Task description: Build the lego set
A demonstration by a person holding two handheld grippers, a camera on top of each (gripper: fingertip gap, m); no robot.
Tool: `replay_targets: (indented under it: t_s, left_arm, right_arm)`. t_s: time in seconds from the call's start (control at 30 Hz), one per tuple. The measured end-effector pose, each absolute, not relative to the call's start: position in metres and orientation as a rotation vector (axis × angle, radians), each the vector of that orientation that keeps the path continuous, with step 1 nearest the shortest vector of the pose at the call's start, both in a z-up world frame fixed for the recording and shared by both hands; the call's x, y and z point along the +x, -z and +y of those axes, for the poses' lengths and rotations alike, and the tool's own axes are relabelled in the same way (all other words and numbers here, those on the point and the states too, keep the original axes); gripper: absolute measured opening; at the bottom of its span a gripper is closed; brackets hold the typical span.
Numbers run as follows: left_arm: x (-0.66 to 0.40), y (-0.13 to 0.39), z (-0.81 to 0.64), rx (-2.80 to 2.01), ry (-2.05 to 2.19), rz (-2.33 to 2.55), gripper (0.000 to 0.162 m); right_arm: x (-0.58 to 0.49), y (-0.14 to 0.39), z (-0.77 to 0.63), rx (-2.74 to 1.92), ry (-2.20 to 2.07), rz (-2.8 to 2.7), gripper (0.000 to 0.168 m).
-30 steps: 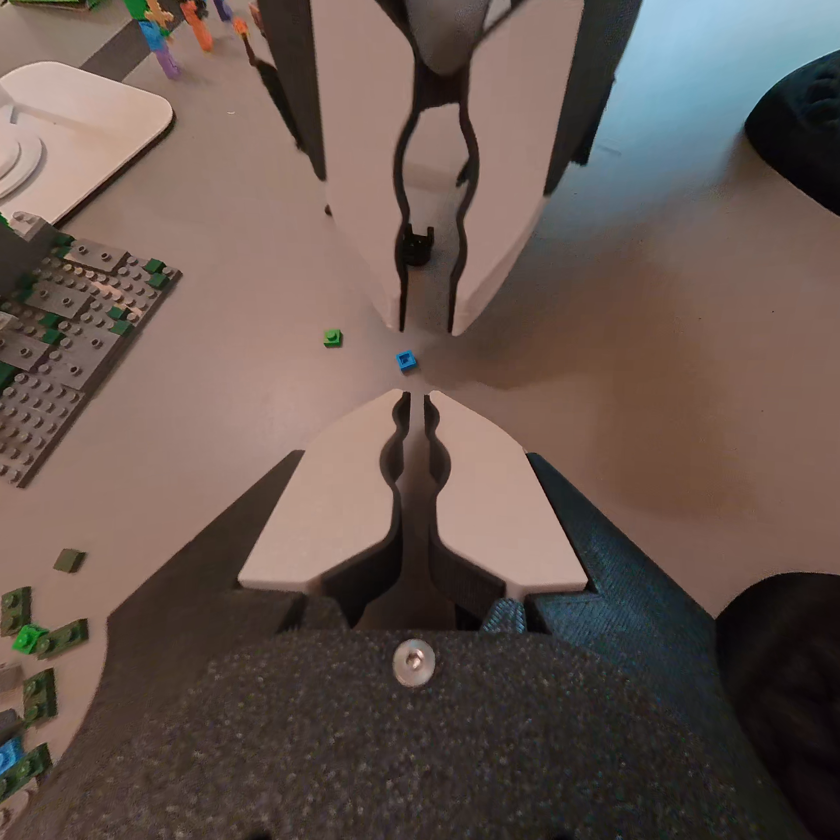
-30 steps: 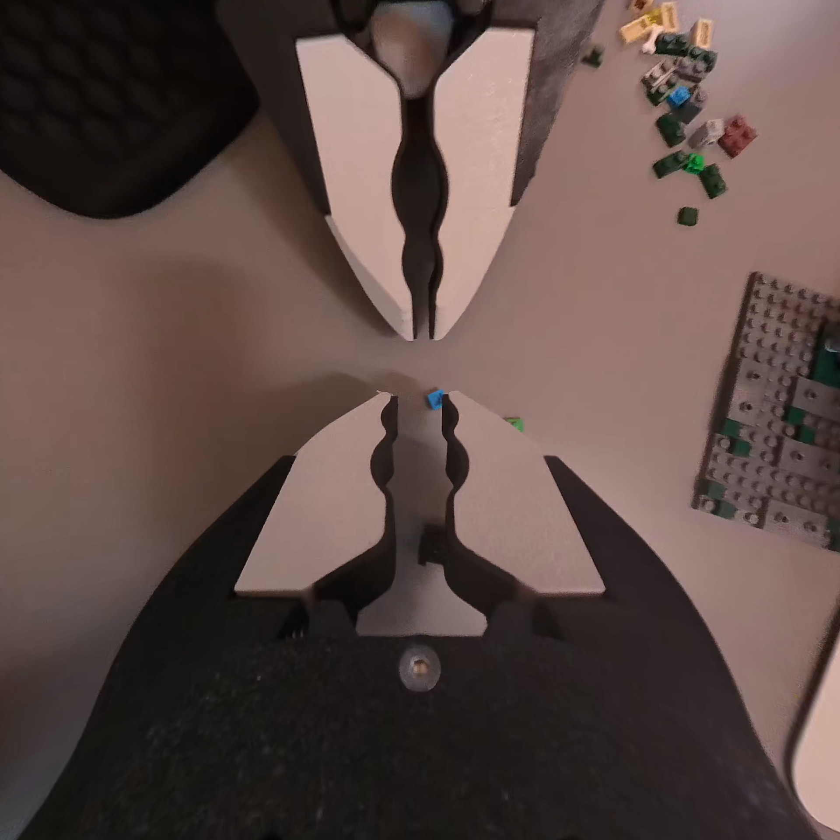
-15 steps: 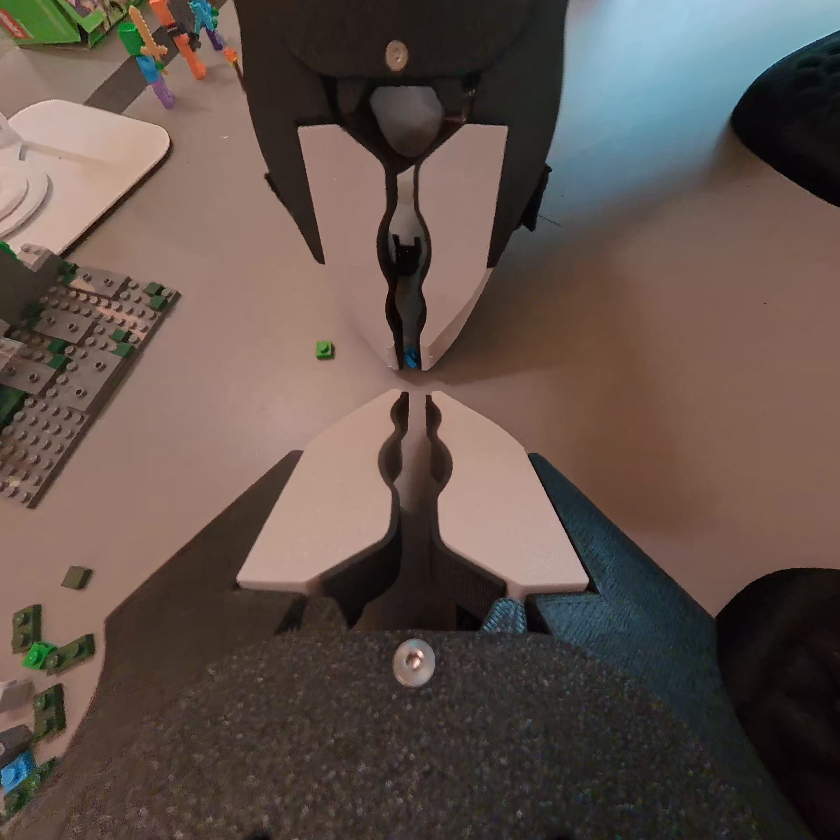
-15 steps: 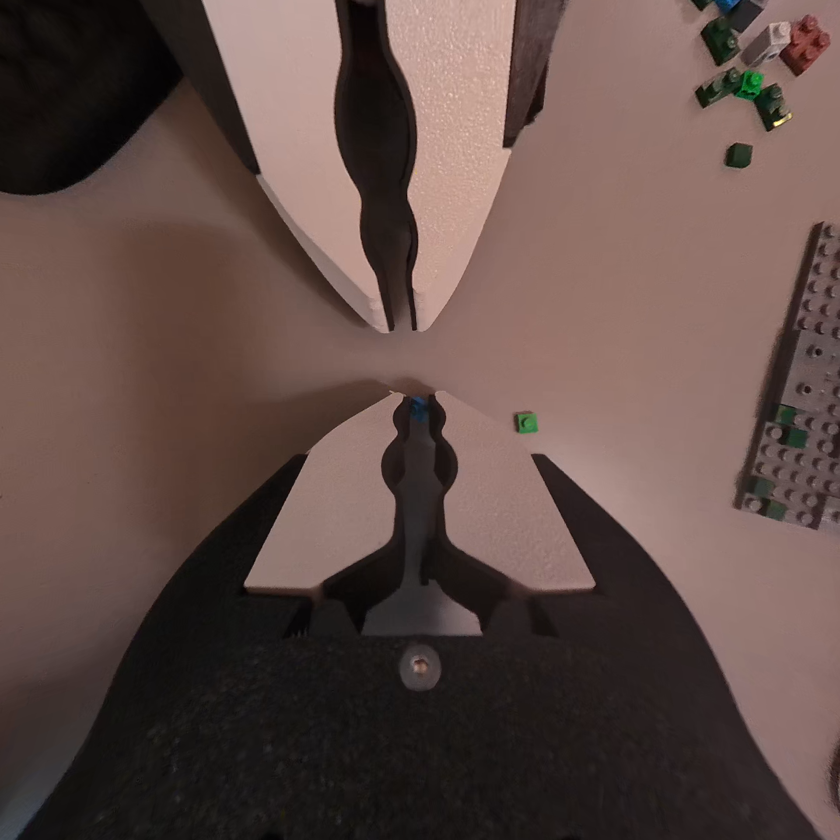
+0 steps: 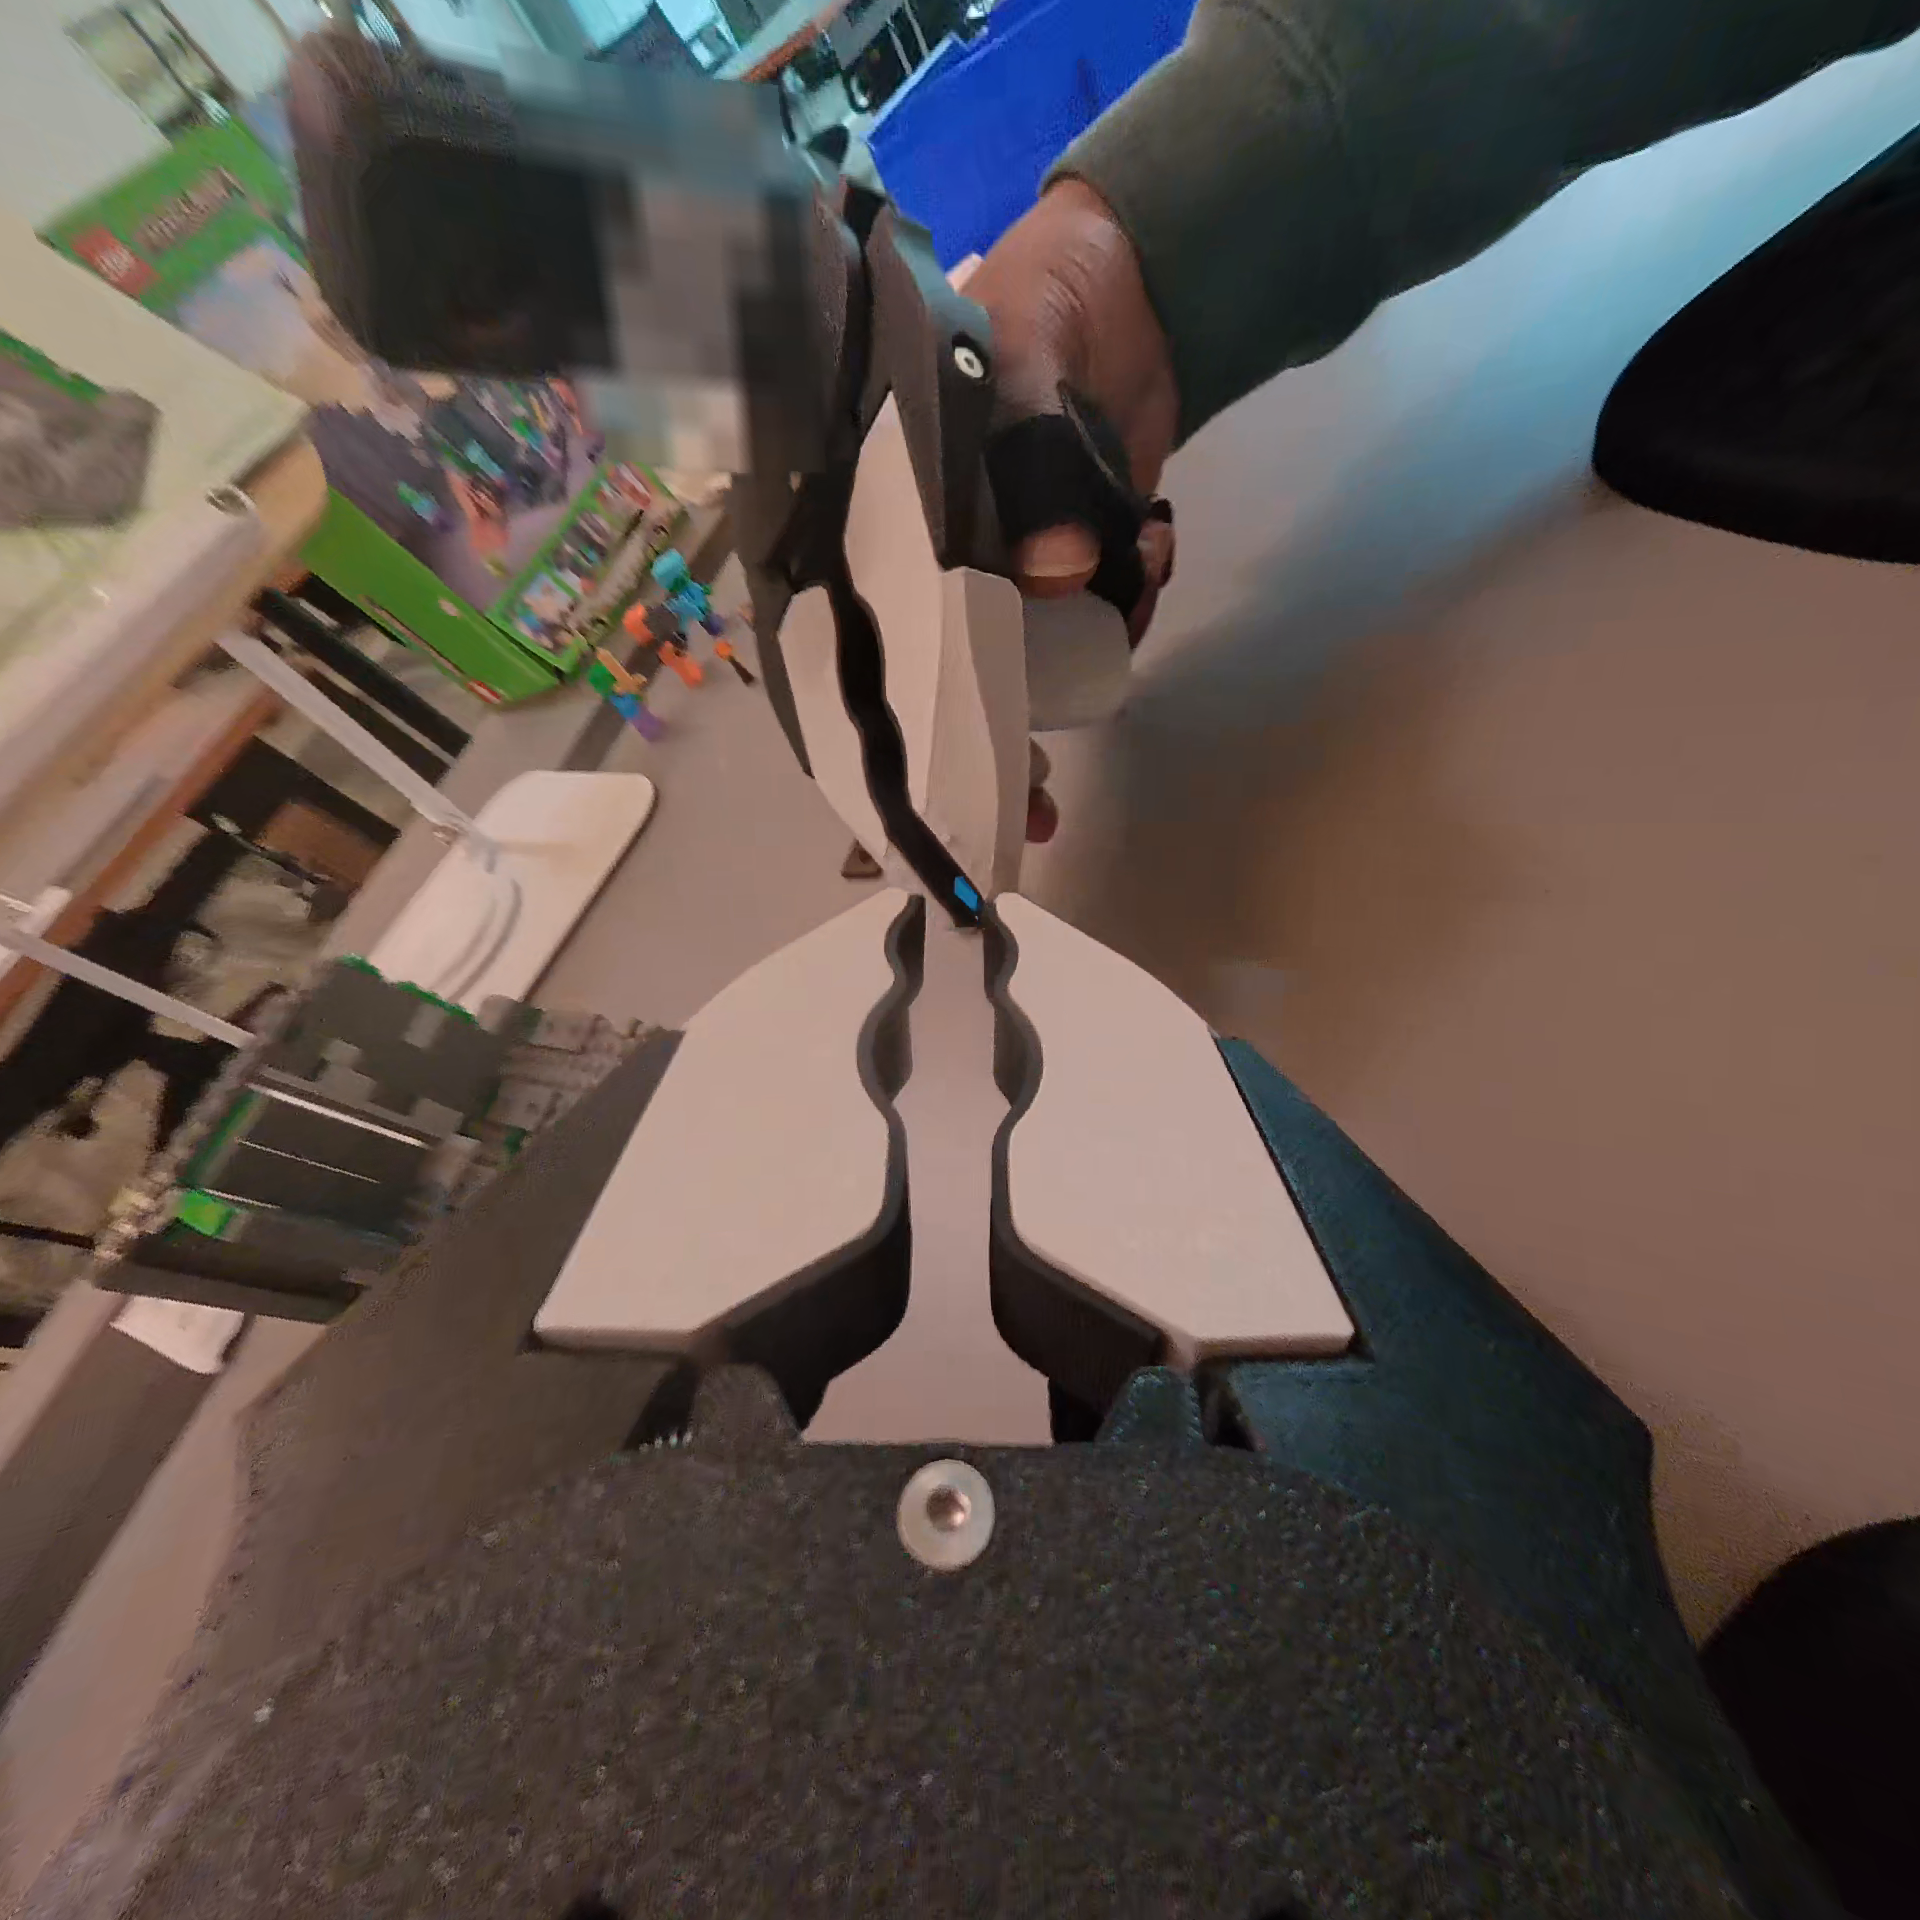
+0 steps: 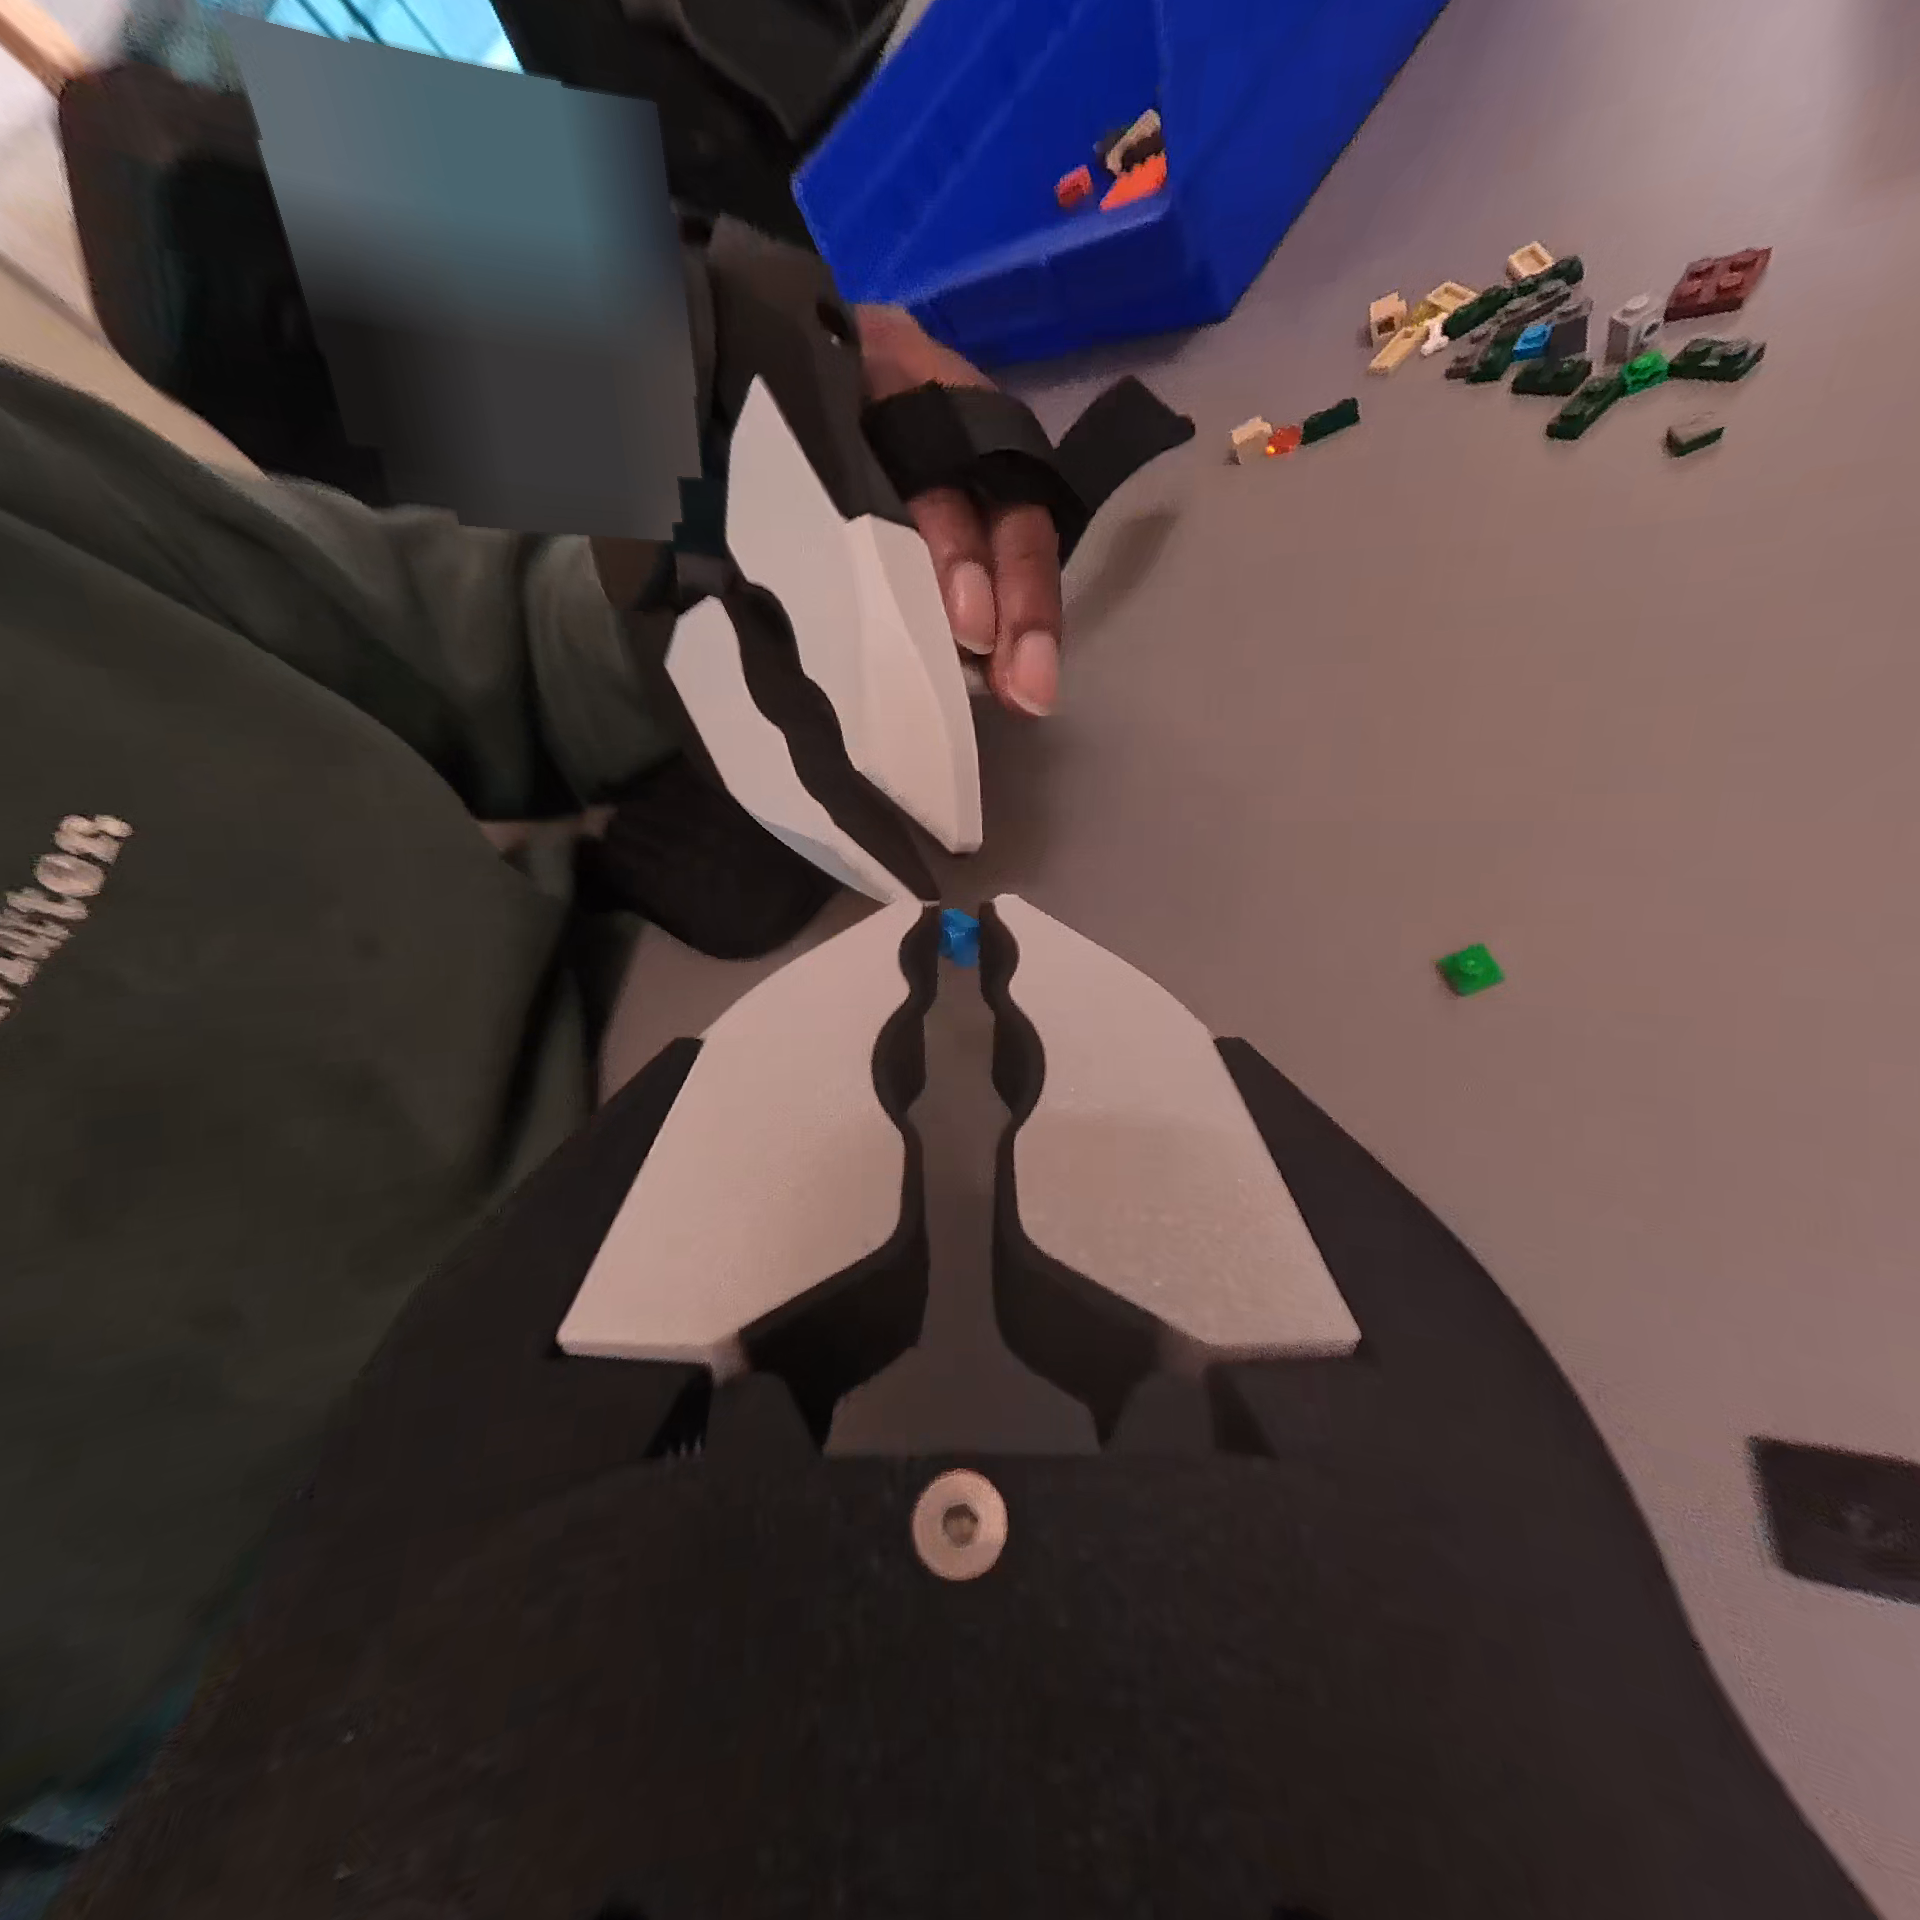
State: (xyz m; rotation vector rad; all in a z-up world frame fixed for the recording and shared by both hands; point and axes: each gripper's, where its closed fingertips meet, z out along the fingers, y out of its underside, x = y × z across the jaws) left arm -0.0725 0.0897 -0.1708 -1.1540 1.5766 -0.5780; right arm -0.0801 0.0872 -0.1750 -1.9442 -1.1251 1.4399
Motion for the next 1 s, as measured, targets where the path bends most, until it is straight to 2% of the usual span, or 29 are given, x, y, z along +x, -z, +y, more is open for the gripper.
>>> replay_targets:
  t_s: [0.37,1.0]
  left_arm:
    - [-0.066,0.155,0.083,-1.038,0.467,1.546,0.010]
    - [-0.070,0.146,0.095,-1.143,0.594,1.415,0.008]
  right_arm:
    - [-0.078,0.148,0.081,-1.971,-1.829,-0.666,0.007]
    - [-0.084,0.142,0.097,-1.937,-1.702,-0.427,0.007]
